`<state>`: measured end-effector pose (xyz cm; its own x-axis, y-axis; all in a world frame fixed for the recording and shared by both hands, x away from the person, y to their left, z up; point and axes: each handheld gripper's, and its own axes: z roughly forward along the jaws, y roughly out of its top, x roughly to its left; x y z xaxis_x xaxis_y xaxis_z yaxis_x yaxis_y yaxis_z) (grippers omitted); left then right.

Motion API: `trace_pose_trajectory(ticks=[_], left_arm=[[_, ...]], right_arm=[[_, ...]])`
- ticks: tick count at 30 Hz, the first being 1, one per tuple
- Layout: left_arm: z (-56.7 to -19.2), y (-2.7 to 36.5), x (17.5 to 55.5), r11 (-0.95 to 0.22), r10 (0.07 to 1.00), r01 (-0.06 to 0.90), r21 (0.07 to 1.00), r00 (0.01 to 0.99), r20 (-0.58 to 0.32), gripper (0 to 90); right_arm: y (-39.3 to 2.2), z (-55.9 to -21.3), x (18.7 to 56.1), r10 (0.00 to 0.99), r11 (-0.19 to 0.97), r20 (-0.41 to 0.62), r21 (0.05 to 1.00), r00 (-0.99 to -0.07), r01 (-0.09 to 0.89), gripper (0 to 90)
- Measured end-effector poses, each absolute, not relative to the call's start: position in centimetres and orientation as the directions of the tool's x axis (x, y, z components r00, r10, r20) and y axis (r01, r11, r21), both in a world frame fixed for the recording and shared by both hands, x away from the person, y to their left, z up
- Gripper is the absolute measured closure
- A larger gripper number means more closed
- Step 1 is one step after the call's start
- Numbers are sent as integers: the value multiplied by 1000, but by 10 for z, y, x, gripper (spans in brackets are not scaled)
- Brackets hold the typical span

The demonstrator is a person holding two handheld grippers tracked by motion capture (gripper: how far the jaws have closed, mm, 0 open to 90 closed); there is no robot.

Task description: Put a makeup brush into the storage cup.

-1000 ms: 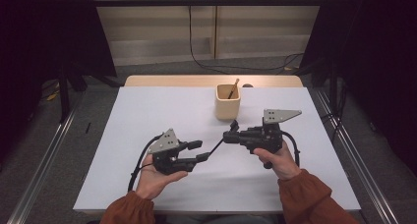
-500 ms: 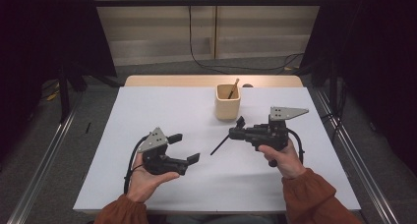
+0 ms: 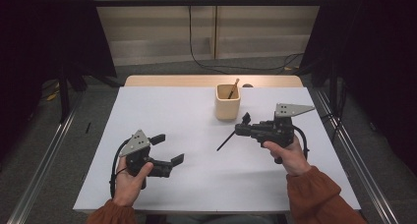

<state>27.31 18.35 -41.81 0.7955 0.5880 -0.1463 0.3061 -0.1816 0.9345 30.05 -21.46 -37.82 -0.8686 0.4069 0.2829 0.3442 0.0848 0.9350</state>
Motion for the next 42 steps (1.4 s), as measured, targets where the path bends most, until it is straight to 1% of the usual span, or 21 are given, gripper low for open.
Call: trace_pose_trajectory(ticks=[2,11,14,24,34,42], left_arm=[[-419,187,271,-195,599,299,934,790,-128,33],[-421,200,263,-187,647,311,932,753,-121,24],[-421,205,261,-187,648,311,932,752,-121,25],[-424,221,250,-174,676,313,934,727,-118,25],[-431,229,245,-146,692,333,932,707,-144,28],[-431,234,238,-128,701,314,941,700,-138,32]], right_arm=[[-217,-378,301,417,82,284,934,-863,347,854],[-230,-377,306,466,78,278,933,-840,352,854],[-233,-376,308,469,75,287,929,-835,361,854],[-240,-364,315,522,99,258,929,-813,357,854],[-244,-351,326,559,107,235,930,-795,350,854],[-250,-339,336,590,112,213,934,-778,341,854]])
